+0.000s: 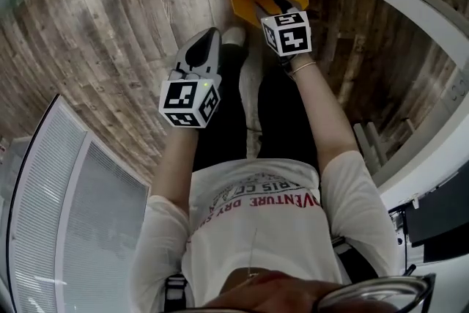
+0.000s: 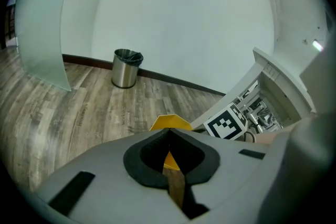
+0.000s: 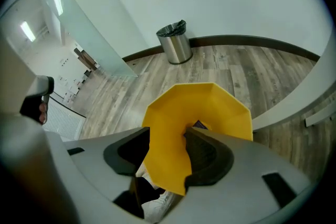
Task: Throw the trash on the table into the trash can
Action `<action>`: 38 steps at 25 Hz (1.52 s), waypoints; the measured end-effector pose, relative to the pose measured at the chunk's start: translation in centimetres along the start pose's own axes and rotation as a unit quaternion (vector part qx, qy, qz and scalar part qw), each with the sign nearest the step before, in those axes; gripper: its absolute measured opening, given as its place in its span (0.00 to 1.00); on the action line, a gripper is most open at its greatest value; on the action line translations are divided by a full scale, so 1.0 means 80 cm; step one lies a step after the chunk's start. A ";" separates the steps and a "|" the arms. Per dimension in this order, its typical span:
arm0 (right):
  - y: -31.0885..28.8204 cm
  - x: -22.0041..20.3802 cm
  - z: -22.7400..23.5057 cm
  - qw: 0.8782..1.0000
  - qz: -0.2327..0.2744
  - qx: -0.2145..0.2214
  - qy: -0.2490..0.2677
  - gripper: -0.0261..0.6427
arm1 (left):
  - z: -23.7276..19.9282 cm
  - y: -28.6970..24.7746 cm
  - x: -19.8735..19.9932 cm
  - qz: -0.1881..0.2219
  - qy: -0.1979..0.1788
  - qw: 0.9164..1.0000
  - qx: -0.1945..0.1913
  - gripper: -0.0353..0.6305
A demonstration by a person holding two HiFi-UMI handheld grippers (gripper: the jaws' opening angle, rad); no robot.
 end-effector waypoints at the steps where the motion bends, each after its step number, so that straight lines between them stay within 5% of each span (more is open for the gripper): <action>1: 0.013 0.007 -0.003 1.000 0.004 0.003 -0.002 0.36 | 0.005 0.006 0.005 0.002 0.001 1.000 0.002 0.09; 6: 0.107 0.062 -0.011 0.998 0.058 -0.006 -0.019 0.33 | 0.045 0.040 0.051 0.018 0.001 1.000 0.005 0.09; 9: 0.192 0.099 -0.006 0.994 0.095 -0.042 -0.032 0.13 | 0.096 0.067 0.094 0.025 -0.017 1.000 -0.004 0.09; 13: 0.334 0.147 -0.009 0.985 0.153 -0.059 -0.054 0.10 | 0.187 0.107 0.166 0.035 -0.060 0.997 -0.038 0.09; 19: 0.552 0.197 0.023 0.951 0.259 -0.125 -0.114 0.09 | 0.342 0.150 0.272 0.050 -0.168 0.976 -0.133 0.09; 23: 0.689 0.178 0.041 0.923 0.305 -0.167 -0.164 0.09 | 0.446 0.189 0.301 0.042 -0.210 0.960 -0.183 0.09; 25: 0.754 0.149 0.058 0.900 0.332 -0.203 -0.196 0.09 | 0.513 0.198 0.303 0.032 -0.248 0.941 -0.229 0.09; 29: 0.875 0.064 0.109 0.840 0.393 -0.290 -0.238 0.09 | 0.662 0.198 0.274 0.017 -0.333 0.880 -0.338 0.09; 35: 1.023 -0.122 0.159 0.745 0.431 -0.410 -0.302 0.08 | 0.846 0.218 0.162 0.019 -0.377 0.813 -0.442 0.09; 38: 1.069 -0.228 0.168 0.701 0.419 -0.460 -0.347 0.08 | 0.928 0.227 0.085 0.002 -0.401 0.769 -0.498 0.09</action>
Point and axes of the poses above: the fingertips, and each gripper's own axes: y backward along the fingers, z to its right, x out of its top, the point moved 1 cm from there along y, backward along the fingers, and after that the axes turned 13 degrees about -x, right-handed, at the moved point
